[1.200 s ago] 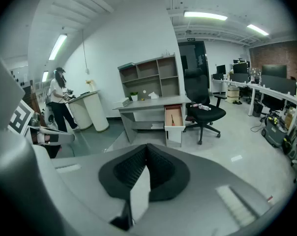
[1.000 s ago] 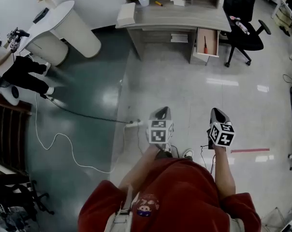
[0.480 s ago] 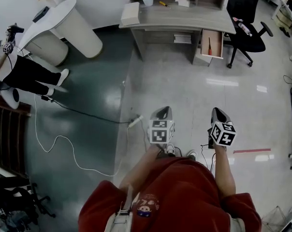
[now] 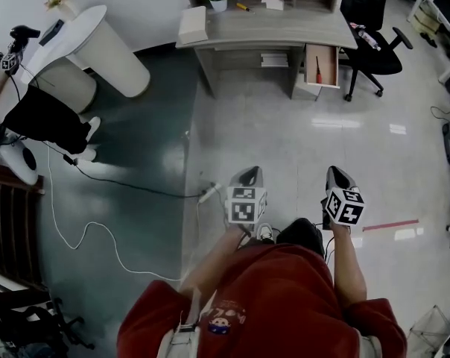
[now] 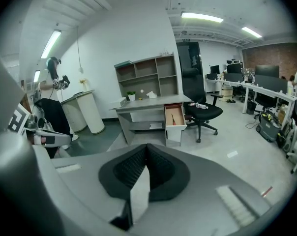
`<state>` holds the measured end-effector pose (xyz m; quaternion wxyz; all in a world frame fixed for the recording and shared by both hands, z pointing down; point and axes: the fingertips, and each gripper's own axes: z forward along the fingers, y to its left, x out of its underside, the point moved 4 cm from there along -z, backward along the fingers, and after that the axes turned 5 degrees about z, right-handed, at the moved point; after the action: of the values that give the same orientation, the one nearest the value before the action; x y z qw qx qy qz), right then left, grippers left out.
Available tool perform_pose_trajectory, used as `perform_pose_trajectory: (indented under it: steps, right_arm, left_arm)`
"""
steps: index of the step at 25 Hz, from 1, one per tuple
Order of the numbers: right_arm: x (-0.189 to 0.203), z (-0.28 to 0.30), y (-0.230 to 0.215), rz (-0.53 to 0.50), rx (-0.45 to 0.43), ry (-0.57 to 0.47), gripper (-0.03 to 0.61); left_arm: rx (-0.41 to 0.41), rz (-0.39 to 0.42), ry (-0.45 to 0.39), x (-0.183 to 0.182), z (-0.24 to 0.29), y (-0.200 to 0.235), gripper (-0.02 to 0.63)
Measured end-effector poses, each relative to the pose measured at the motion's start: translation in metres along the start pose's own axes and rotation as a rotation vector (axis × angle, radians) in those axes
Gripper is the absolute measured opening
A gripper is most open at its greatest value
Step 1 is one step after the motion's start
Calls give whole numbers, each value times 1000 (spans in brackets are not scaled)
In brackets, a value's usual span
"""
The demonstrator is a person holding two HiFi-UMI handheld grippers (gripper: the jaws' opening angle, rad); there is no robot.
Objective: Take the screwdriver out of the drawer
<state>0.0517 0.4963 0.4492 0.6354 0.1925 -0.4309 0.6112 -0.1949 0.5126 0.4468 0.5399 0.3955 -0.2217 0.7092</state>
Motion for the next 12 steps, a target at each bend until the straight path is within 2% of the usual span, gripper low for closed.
perform_pose_trajectory:
  steps: [7, 12]
  right_arm:
    - [-3, 20, -13, 14, 18, 5, 1]
    - [-24, 46, -34, 30, 0, 8, 2]
  left_arm:
    - [-2, -6, 12, -7, 23, 3, -2]
    - [-19, -3, 20, -26, 53, -1, -2]
